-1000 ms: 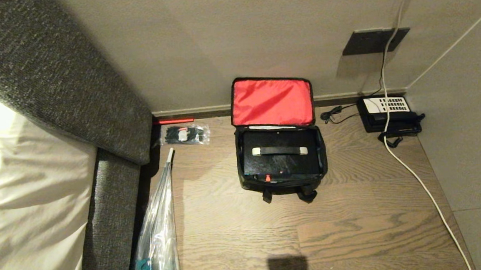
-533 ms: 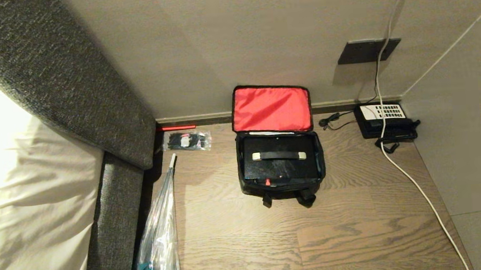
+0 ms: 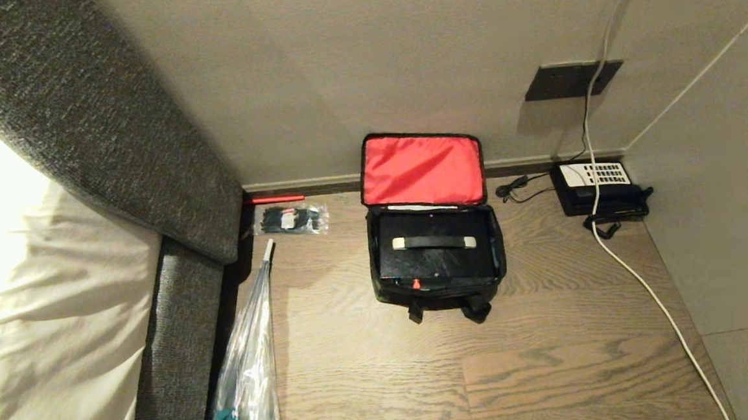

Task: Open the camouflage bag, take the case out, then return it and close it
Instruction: Grip the handle

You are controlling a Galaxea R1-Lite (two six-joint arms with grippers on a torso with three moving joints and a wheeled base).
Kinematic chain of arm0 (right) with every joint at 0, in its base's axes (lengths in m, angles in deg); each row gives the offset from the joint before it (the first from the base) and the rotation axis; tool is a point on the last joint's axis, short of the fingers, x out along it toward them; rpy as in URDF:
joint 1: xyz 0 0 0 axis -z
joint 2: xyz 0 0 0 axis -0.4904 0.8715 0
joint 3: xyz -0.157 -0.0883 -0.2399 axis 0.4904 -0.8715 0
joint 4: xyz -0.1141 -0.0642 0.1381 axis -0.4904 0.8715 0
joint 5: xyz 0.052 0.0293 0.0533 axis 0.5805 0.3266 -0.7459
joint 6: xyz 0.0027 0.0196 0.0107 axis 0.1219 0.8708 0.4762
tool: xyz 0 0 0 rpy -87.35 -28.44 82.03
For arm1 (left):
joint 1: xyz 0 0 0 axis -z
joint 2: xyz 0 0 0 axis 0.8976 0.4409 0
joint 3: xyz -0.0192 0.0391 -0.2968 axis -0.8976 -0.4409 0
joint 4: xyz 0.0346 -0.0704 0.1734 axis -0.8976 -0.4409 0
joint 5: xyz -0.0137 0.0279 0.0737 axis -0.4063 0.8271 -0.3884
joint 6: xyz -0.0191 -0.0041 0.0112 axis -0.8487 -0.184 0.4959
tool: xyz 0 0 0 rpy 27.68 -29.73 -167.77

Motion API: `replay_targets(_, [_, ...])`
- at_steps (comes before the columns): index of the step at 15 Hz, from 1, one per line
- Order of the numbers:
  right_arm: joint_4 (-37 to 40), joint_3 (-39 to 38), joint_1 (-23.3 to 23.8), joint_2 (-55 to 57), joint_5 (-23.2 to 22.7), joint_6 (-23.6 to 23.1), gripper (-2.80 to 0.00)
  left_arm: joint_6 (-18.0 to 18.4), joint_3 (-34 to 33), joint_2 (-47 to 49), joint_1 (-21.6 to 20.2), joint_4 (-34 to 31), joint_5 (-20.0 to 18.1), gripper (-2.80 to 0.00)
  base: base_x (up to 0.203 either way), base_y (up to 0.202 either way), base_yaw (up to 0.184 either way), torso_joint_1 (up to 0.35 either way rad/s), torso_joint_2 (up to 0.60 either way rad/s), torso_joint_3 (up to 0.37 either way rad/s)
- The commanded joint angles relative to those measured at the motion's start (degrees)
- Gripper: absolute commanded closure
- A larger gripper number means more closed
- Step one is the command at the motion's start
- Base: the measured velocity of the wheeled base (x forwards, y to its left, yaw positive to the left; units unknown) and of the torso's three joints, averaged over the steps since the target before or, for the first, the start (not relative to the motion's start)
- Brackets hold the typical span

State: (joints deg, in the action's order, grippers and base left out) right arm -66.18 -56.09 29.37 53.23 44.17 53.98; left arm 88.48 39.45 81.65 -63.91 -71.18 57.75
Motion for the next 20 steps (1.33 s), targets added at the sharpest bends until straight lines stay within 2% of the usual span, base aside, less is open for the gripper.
replay_targets(1, [0.36,3.35,0.0,0.13,0.21,-0.04,0.0,0.03,-0.01,-0.09,-0.01,0.01,0.05,0.0,0.0,0.0,0.0,0.0,0.0,0.0])
replay_targets(3, [8.34,15.06,0.0,0.13,-0.47,-0.06,0.0,0.05,-0.01,-0.09,-0.01,0.01,0.05,0.0,0.0,0.0,0.0,0.0,0.0,0.0])
replay_targets(5, [26.37,29.22,-0.01,0.13,-3.98,-0.08,0.0,0.05,-0.01,-0.09,-0.01,0.01,0.05,0.0,0.0,0.0,0.0,0.0,0.0,0.0])
replay_targets(6, [33.13,33.42,0.0,0.13,-5.38,-0.08,0.0,-0.04,-0.01,-0.09,-0.01,0.01,0.05,0.0,0.0,0.0,0.0,0.0,0.0,0.0])
replay_targets(8, [37.53,35.58,0.0,0.13,-7.55,0.03,0.0,0.05,-0.01,-0.09,-0.01,0.01,0.05,0.0,0.0,0.0,0.0,0.0,0.0,0.0])
replay_targets(11, [42.52,30.16,0.0,0.87,-10.59,0.34,0.0,0.05,-0.01,-0.09,-0.01,0.01,0.05,0.0,0.0,0.0,0.0,0.0,0.0,0.0])
replay_targets(13, [45.01,31.77,0.0,7.38,-10.89,3.58,0.0,0.05,-0.01,-0.09,-0.01,0.01,0.05,0.0,0.0,0.0,0.0,0.0,0.0,0.0])
replay_targets(14, [45.39,33.46,-0.45,13.83,-11.03,6.17,0.0,0.05,-0.01,-0.07,-0.01,0.01,0.05,0.0,0.0,0.0,0.0,0.0,0.0,0.0])
replay_targets(16, [42.61,36.75,-1.59,28.22,-11.19,8.11,0.0,0.05,-0.01,-0.09,-0.01,0.01,0.05,0.0,0.0,0.0,0.0,0.0,0.0,0.0])
replay_targets(18, [35.36,38.92,-2.51,39.87,-11.26,6.71,0.0,0.05,-0.01,-0.09,-0.01,0.01,0.05,0.0,0.0,0.0,0.0,0.0,0.0,0.0])
replay_targets(20, [29.21,40.34,-3.41,49.44,-11.03,-0.6,0.0,0.05,-0.01,-0.04,-0.01,0.01,0.05,0.0,0.0,0.0,0.0,0.0,0.0,0.0])
